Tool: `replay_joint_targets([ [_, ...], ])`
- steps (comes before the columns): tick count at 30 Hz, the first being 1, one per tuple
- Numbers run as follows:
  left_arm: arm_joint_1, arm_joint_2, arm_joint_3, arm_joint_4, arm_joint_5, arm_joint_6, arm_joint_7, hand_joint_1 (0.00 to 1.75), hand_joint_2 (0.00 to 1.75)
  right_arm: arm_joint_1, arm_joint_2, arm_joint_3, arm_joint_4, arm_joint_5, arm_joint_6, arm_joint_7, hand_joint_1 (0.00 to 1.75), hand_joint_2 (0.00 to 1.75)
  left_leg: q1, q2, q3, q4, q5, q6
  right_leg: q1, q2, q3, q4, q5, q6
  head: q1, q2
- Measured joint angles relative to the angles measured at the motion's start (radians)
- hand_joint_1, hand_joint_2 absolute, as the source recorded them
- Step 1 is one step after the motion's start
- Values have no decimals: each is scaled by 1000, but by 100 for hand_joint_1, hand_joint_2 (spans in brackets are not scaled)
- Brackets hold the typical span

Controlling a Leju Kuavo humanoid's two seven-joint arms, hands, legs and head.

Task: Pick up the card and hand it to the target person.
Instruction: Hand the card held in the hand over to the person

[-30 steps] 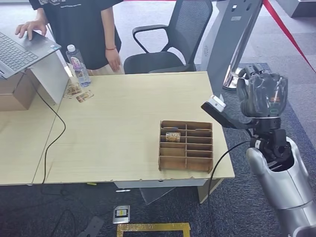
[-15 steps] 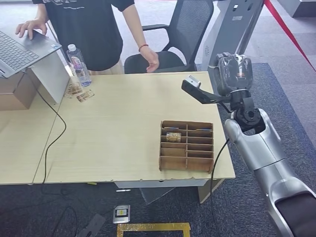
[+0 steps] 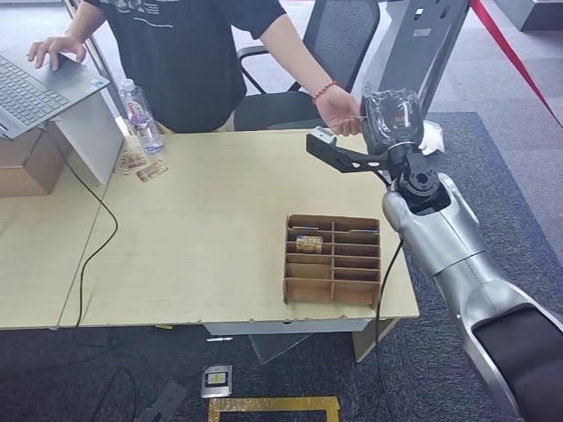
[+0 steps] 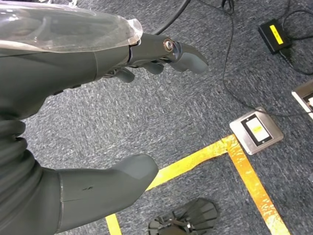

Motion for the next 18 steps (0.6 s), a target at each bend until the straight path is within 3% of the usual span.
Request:
replay_joint_targets([
  [6,5,3,0,0,8,4,-6,0,175,-24,28,25,61,-24,-14,-20,174,175,0,0,0,0,0,0,0,0,0,0,0,0,0,0],
  [7,5,3,0,0,8,4,-6,0,175,-27,31,28,70,-27,-18,-20,158,175,0,0,0,0,0,0,0,0,0,0,0,0,0,0],
  [10,8,4,0,0,8,4,-6,0,175,-33,39,36,90,-35,-36,-21,29,175,0,0,0,0,0,0,0,0,0,0,0,0,0,0],
  [11,9,5,0,0,8,4,-6,0,175,-34,41,39,95,-38,-43,-21,2,175,0,0,0,0,0,0,0,0,0,0,0,0,0,0],
  [18,15,8,0,0,9,9,-8,0,175,-35,46,57,103,-78,-58,-26,0,175,0,0,1,0,0,0,0,0,0,0,0,0,0,0],
])
